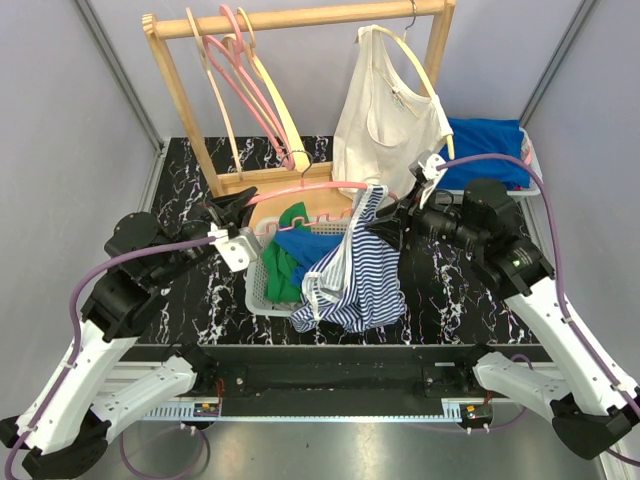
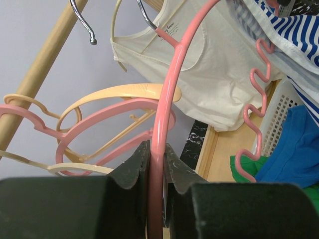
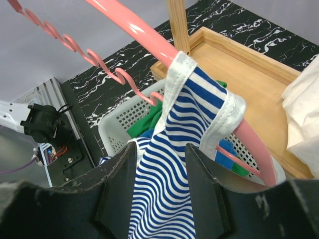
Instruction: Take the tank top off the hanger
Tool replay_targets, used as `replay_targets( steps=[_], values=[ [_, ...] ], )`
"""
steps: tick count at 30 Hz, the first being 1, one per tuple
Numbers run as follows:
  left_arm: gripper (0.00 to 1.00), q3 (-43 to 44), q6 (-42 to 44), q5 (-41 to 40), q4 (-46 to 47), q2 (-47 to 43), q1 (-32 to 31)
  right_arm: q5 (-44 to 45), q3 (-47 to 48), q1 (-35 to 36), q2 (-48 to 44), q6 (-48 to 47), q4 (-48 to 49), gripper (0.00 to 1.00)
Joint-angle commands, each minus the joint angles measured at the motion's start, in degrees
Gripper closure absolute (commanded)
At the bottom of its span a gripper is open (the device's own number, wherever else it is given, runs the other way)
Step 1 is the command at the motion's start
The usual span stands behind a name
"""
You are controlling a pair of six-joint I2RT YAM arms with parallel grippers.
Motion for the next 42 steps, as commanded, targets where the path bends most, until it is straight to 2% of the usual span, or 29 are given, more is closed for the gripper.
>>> replay_targets(
  steps=[1,6,9,12,13,17,18,23,30,35,39,42],
  values=[
    [1.00,2.0,-1.4,0.4,6.3,-0.2,0.3,0.7,-1.9,0.4,2.2,1.7,5.3,0.48],
    [1.00,2.6,-2.5,0.8,6.3,-0.5,0.3,2.5,-4.5,0.4,4.1,1.5,8.1,0.53],
    [1.00,2.8,-3.0,0.9,6.4,-0.8,0.4,2.9,-5.1,0.4,4.7,1.7,9.0,0.60],
    [1.00,2.6,-3.0,1.2,6.4,-0.9,0.5,3.3,-5.2,0.4,4.8,2.2,10.5,0.75],
    [1.00,2.4,-3.1,1.3,6.5,-0.9,0.5,3.6,-5.0,0.5,4.8,2.3,10.7,0.83],
    [1.00,2.3,-3.0,0.9,6.7,-1.0,0.6,3.8,-4.5,0.4,3.9,2.3,11.5,0.99],
    [1.00,2.3,-3.0,0.9,6.7,-0.9,0.6,4.2,-4.5,0.4,3.3,2.3,11.6,1.00],
    [1.00,2.2,-2.5,0.0,6.7,-1.4,1.2,7.3,-4.7,0.4,0.8,0.2,10.0,1.00],
    [1.00,1.8,-0.6,-2.3,6.7,-3.0,3.0,21.2,-4.8,-0.5,-3.8,-2.0,5.7,1.00],
    [1.00,3.0,0.3,-5.5,5.1,-4.4,4.9,28.2,-1.2,-2.7,-0.6,-1.1,6.4,1.00],
    [1.00,3.7,1.1,-8.9,2.4,-6.3,4.9,27.5,3.0,-4.2,3.2,-0.5,8.2,1.00],
    [1.00,3.5,1.6,-10.6,1.1,-8.8,4.9,20.5,4.5,-4.2,5.4,-0.3,8.9,1.00]
  ],
)
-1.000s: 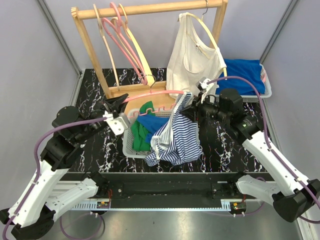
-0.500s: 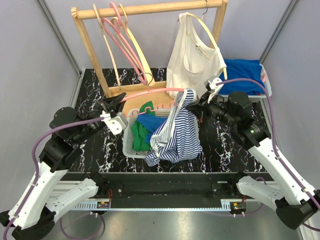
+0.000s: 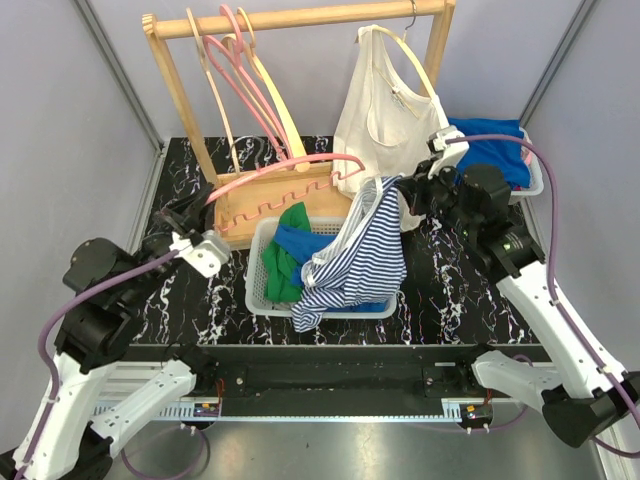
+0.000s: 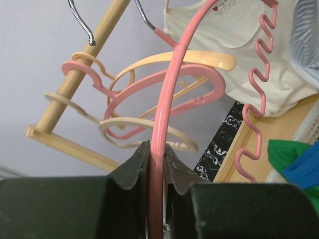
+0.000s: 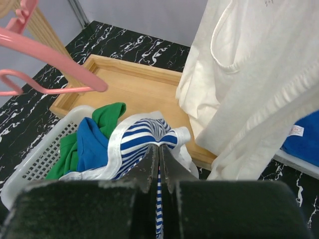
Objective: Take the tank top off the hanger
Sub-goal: Remove the tank top from the hanger, then place the tank top in the bin.
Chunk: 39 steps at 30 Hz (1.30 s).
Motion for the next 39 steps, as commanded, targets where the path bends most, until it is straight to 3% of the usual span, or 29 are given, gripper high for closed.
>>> replay_targets(
  steps=[1,3,7,13,17,19,23,30,34,39],
  values=[
    [1.00,2.7,1.3,-5.4,1.7,-3.8,0.2,-6.8,4.2,-0.6,2.0,0.2,4.3,1.00],
    [1.00,2.5,1.4,-6.6,2.0,-5.2,0.2,-15.4,2.7,-0.6,1.4,0.5,5.9,1.00],
    [1.00,0.9,0.4,-11.1,7.7,-6.8,0.2,-16.9,3.7,-0.5,1.2,1.2,7.0,1.00],
    [1.00,1.0,-2.4,-11.6,10.4,-6.7,0.2,-11.6,17.7,-0.5,6.8,-2.0,8.7,1.00],
    [1.00,1.9,-3.2,-10.8,10.5,-6.7,0.2,-15.0,29.1,-0.4,11.5,-2.1,8.1,1.00],
    [1.00,2.2,-3.7,-10.6,10.0,-6.8,0.2,-18.6,30.6,-0.5,12.9,-1.2,7.3,1.00],
    [1.00,1.7,-4.3,-10.1,9.7,-7.2,0.2,-23.4,23.9,0.2,10.8,0.9,7.8,1.00],
    [1.00,2.6,-5.9,-7.9,10.7,-5.7,0.1,-28.4,9.1,7.9,7.7,0.3,0.5,1.00],
    [1.00,3.1,-6.8,-7.3,10.8,-4.9,0.2,-28.7,-0.1,11.7,6.2,2.4,2.1,1.00],
    [1.00,2.9,-7.0,-6.7,10.9,-4.3,0.1,-28.9,-2.8,14.2,3.5,2.3,3.1,1.00]
  ],
)
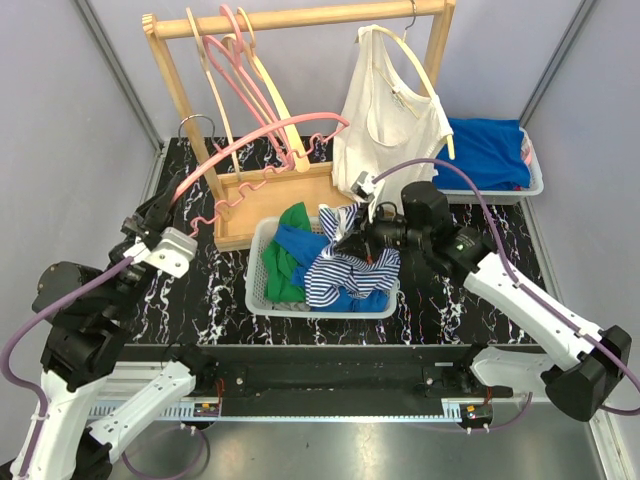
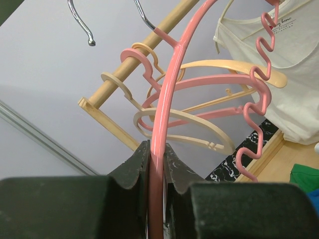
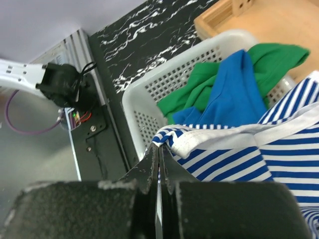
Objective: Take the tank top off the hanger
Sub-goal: Place the tank top in the bin.
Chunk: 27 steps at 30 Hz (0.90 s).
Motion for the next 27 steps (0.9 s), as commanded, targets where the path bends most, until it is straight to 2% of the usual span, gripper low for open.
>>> replay_targets(
  steps=[1,9,13,21,27],
  values=[
    [1.00,2.3,-1.4,1.7,6.1,0.9,0.2,-1.9,0.9,1.7,-5.4,-0.1,2.8,1.00],
    [1.00,1.8,-1.4,1.8,6.5,1.1,0.2,-6.3,6.8,1.8,-9.7,0.6,2.9,1.00],
    [1.00,1.7,-1.5,2.4,6.5,1.0,0.2,-6.9,3.8,1.8,-8.9,1.4,3.8,1.00],
    [1.00,2.3,-3.2,4.8,5.1,1.3,0.1,4.5,-3.5,1.7,-3.3,-0.7,7.0,1.00],
    [1.00,1.9,-4.7,7.3,2.2,0.7,0.2,12.0,-9.1,1.8,2.0,-0.1,14.5,0.98]
  ],
)
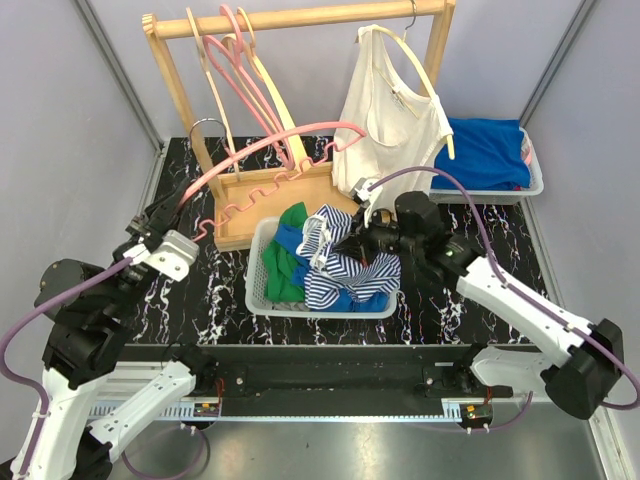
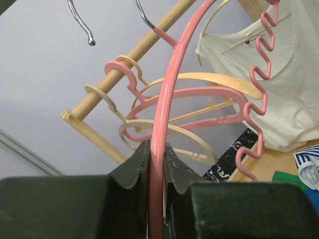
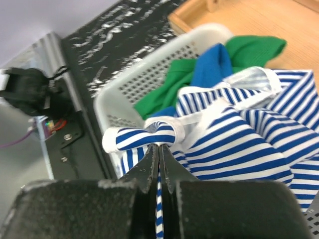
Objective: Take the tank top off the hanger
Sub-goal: Place the tank top in the bin.
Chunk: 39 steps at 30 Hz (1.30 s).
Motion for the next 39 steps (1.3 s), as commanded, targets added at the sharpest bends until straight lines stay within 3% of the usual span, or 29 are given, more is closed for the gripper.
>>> replay_targets(
  steps=[1,4,8,14,17,18,21,22,25,29,34,39],
  values=[
    [1.00,1.9,-2.4,3.5,1.5,-0.2,0.2,7.9,-3.3,0.3,2.9,-0.2,9.0,0.94],
    [1.00,1.6,-3.0,4.3,1.1,-0.4,0.2,11.8,-7.6,0.3,5.3,0.3,13.4,0.87],
    [1.00,1.9,-4.0,5.8,0.9,-0.4,0.2,17.0,-14.0,0.3,7.6,1.0,18.2,0.85],
    [1.00,4.2,-4.8,7.1,0.8,0.7,0.2,15.6,-14.1,0.3,14.7,6.7,17.2,0.83],
    [1.00,5.5,-4.7,8.0,0.8,1.3,0.2,16.9,-15.4,0.7,16.1,8.4,17.3,0.62],
    [1.00,5.7,-4.7,7.9,0.7,1.5,0.2,17.5,-15.8,0.8,15.5,8.5,17.5,0.51],
    [1.00,6.2,-4.9,6.5,-0.7,2.1,0.2,20.0,-16.8,0.8,6.9,7.7,16.6,0.25],
    [1.00,5.6,-5.0,6.1,-1.2,2.1,0.2,20.5,-15.9,0.8,0.6,6.9,15.8,0.00],
    [1.00,3.7,-5.2,5.6,-2.1,1.4,0.2,22.8,-9.5,0.8,-9.7,3.6,8.1,0.00],
    [1.00,0.6,-5.8,6.3,-2.0,0.9,0.2,22.9,1.2,0.8,-15.9,-1.6,-3.2,0.00],
    [0.94,-0.6,-4.9,7.8,-3.6,1.7,0.2,9.2,10.9,0.8,-19.3,-3.9,-12.6,0.00],
    [0.89,-0.4,-2.2,18.2,-10.8,2.3,0.1,0.3,18.3,0.8,-20.7,-6.6,-16.3,0.00]
  ],
)
